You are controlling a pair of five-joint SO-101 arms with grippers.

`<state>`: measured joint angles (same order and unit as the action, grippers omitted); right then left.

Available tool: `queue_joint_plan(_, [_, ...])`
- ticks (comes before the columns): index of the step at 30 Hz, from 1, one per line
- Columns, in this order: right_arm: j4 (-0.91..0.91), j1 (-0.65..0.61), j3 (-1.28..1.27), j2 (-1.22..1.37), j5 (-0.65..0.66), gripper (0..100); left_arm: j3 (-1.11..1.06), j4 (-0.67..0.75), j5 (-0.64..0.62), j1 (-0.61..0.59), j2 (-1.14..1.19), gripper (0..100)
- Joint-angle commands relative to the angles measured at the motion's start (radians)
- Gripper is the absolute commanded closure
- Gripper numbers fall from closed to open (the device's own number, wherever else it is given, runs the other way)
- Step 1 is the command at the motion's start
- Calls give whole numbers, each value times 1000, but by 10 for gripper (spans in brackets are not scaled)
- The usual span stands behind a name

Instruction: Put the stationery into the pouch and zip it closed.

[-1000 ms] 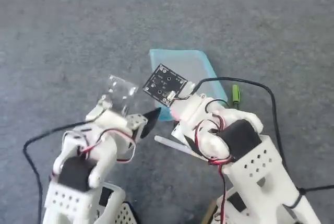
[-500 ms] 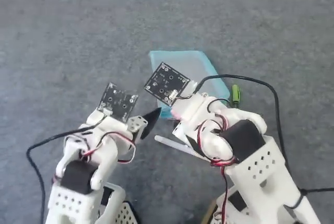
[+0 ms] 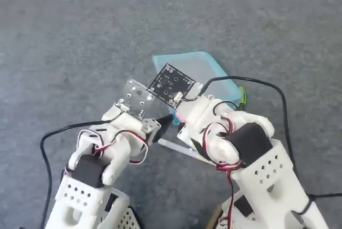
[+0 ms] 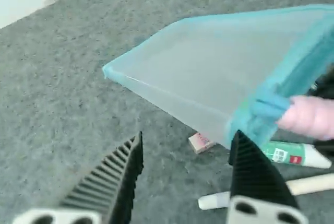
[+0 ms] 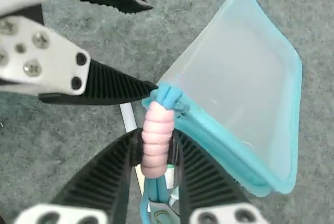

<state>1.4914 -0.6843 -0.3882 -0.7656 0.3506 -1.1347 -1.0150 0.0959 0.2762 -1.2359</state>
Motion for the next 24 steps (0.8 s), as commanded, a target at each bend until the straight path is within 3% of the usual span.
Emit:
queue_joint_plan(1, [-4, -21, 66, -30, -11, 993, -4, 48, 20, 18, 11, 743])
queue_joint_plan(12, [-76, -13, 0, -28, -9, 993, 71, -112, 3, -43, -242, 751])
queue_joint_plan(24, [-42, -21, 94, 41, -26, 993, 24, -43, 26, -43, -161, 750])
